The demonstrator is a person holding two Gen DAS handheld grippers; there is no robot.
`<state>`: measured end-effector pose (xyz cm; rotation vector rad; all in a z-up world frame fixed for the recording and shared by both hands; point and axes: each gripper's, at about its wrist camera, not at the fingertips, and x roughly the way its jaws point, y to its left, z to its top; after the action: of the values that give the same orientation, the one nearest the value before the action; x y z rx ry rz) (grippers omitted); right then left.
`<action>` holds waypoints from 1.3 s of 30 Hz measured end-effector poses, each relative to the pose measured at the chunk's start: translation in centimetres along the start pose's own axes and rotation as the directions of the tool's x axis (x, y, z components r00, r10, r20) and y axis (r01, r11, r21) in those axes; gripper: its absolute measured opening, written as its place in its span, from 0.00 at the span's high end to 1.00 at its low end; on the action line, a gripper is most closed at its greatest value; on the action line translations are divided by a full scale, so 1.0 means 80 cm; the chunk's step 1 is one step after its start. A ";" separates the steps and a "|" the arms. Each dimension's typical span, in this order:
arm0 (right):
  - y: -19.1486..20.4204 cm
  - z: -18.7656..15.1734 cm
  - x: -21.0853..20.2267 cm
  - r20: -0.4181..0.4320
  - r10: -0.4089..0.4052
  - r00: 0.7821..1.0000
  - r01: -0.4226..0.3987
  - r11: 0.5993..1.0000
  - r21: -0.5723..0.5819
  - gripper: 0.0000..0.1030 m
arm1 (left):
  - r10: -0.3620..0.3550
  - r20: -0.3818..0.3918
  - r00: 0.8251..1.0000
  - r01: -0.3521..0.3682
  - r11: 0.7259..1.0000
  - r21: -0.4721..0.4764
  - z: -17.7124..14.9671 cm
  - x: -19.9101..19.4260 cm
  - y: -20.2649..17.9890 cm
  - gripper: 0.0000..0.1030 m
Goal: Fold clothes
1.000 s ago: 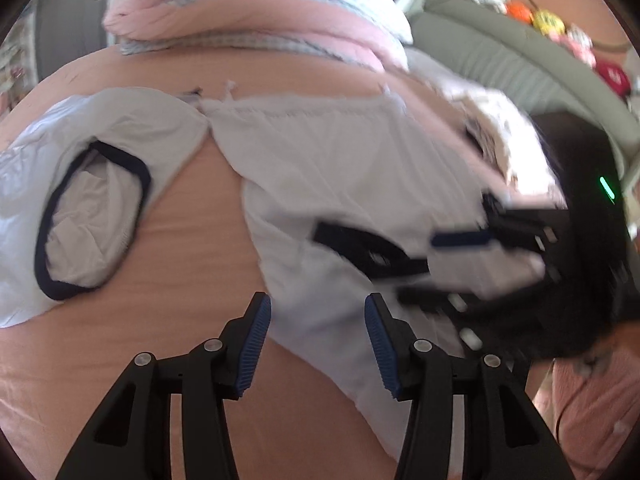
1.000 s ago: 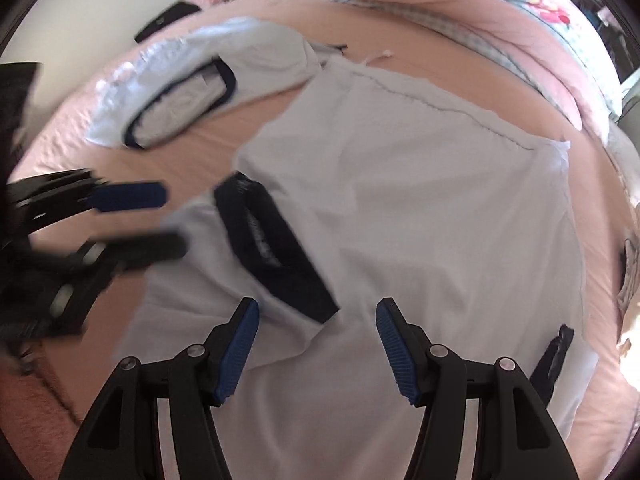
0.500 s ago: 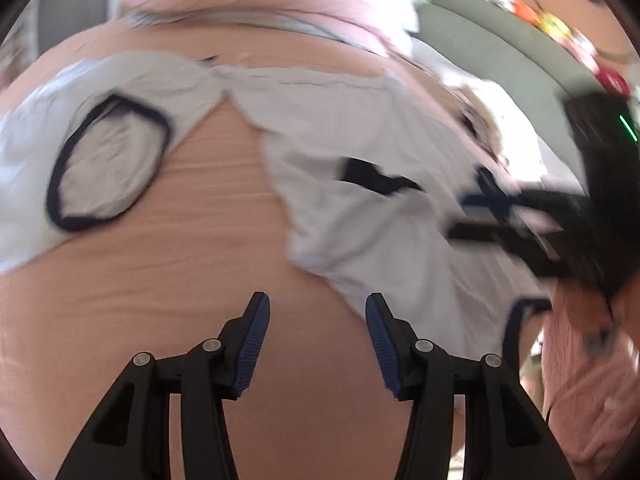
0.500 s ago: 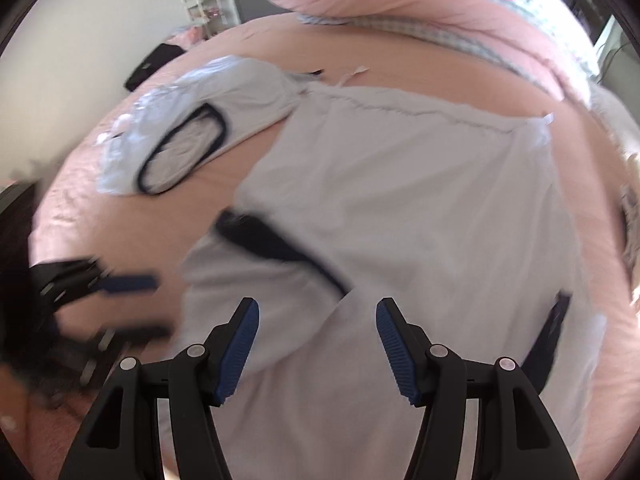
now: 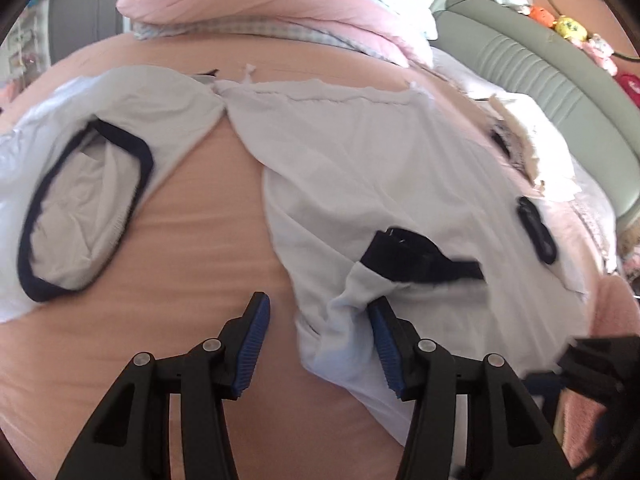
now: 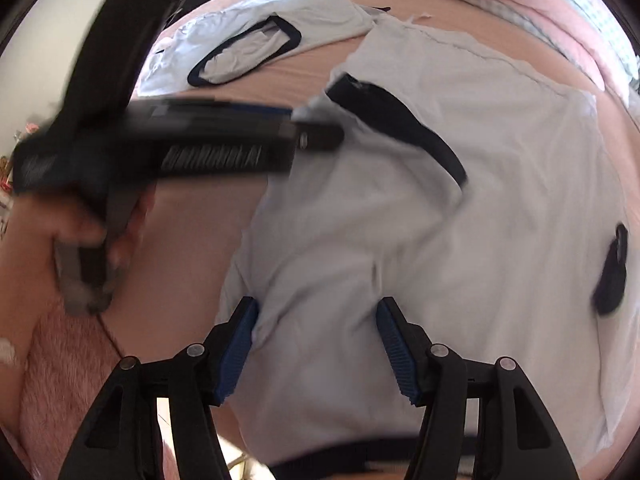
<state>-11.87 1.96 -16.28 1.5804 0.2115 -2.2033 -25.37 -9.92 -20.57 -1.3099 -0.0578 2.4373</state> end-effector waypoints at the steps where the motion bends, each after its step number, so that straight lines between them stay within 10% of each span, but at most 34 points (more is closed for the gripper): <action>1: 0.000 -0.009 -0.003 -0.007 -0.003 1.000 0.003 1.000 -0.002 0.41 | 0.016 0.001 1.000 -0.016 1.000 -0.002 0.002 0.002 0.001 0.53; 6: 0.011 -0.039 -0.018 -0.056 0.013 0.998 -0.017 0.997 -0.070 0.41 | 0.070 0.015 0.997 -0.070 0.998 0.000 0.002 0.000 -0.001 0.53; 17: -0.016 -0.015 -0.033 0.035 0.018 0.999 -0.018 1.000 -0.005 0.41 | -0.101 -0.063 0.993 0.081 0.961 -0.265 -0.057 -0.078 0.016 0.53; 21: -0.026 -0.002 -0.022 0.041 0.008 0.999 -0.008 1.000 -0.005 0.41 | -0.141 -0.030 0.990 0.134 0.976 -0.171 -0.085 -0.109 -0.035 0.53; 26: -0.036 0.013 -0.009 0.043 0.023 0.999 -0.023 1.000 -0.004 0.41 | -0.059 -0.081 0.995 0.052 0.995 -0.084 -0.097 -0.081 -0.086 0.55; 27: -0.037 0.015 -0.007 0.043 0.032 0.999 -0.032 0.999 -0.004 0.41 | -0.036 -0.104 0.994 0.029 0.997 -0.074 -0.099 -0.070 -0.093 0.65; 28: -0.039 0.018 -0.004 0.042 0.041 0.998 -0.041 0.999 -0.003 0.41 | -0.007 -0.118 0.993 -0.001 0.998 -0.064 -0.101 -0.063 -0.098 0.95; 35: -0.042 0.020 0.000 0.064 0.014 0.998 -0.014 1.000 -0.007 0.41 | 0.145 -0.012 0.989 -0.145 0.979 -0.140 -0.114 -0.111 -0.094 0.96; 39: -0.058 0.012 -0.008 0.081 0.032 0.996 -0.036 0.998 0.048 0.41 | 0.101 -0.066 0.993 -0.113 0.970 -0.216 -0.130 -0.116 -0.077 0.96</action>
<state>-14.45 5.94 -15.87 1.5056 0.1066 -2.2569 -10.46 -8.80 -17.76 -1.5087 -0.2553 2.5421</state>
